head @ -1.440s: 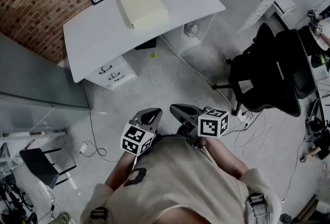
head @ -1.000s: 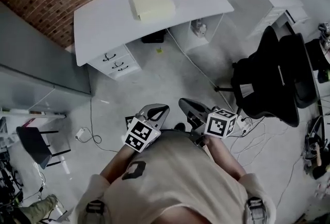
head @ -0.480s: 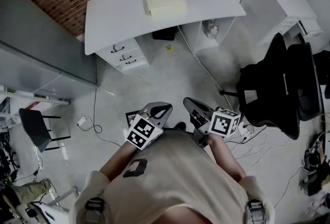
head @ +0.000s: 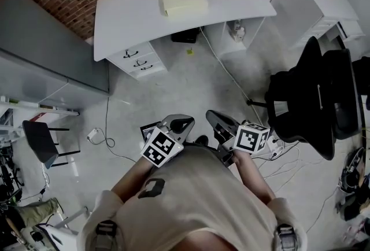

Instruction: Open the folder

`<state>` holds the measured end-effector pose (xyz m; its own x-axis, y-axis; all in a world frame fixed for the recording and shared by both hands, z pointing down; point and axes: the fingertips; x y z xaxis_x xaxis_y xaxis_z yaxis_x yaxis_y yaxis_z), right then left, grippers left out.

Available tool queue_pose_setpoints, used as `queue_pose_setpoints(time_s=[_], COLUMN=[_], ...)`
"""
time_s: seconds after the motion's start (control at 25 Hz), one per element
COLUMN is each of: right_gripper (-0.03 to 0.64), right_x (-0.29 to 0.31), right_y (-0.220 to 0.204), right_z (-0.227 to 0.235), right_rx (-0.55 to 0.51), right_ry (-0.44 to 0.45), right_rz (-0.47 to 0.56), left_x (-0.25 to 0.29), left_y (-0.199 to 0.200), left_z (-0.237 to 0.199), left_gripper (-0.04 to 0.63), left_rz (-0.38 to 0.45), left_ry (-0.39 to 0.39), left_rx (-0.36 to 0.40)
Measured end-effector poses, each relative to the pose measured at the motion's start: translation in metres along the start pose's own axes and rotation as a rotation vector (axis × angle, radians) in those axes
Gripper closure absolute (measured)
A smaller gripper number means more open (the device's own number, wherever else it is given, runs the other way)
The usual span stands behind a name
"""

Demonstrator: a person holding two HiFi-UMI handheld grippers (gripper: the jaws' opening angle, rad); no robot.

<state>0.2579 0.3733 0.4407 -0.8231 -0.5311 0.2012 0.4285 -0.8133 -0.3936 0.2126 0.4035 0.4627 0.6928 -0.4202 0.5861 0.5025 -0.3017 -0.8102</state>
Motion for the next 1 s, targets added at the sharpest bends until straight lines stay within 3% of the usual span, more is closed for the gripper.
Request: queue_pose_setpoints(time_s=[0.36,1.0], right_gripper=[0.611,0.611], right_x=[0.009,0.112], right_y=[0.02,0.049], right_z=[0.014,-0.01], right_rx=[0.012,-0.089], right_ry=[-0.06,-0.107], right_rz=[0.025,-0.064], left_x=[0.019,-0.017], left_y=[0.01,0.011], left_z=[-0.026,-0.149], left_gripper=[0.592,0.592], left_rz=[0.026,0.134], left_ry=[-0.016,0.033], left_rx=[0.047,-0.026])
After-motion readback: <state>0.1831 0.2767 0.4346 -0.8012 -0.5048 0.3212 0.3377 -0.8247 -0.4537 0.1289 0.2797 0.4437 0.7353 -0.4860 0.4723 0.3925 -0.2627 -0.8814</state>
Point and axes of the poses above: the fingertips, and each gripper's own axes: x forward along the fingers, z to its right, y out of its top, and after that the axes turned 6 degrees about x, right-handed
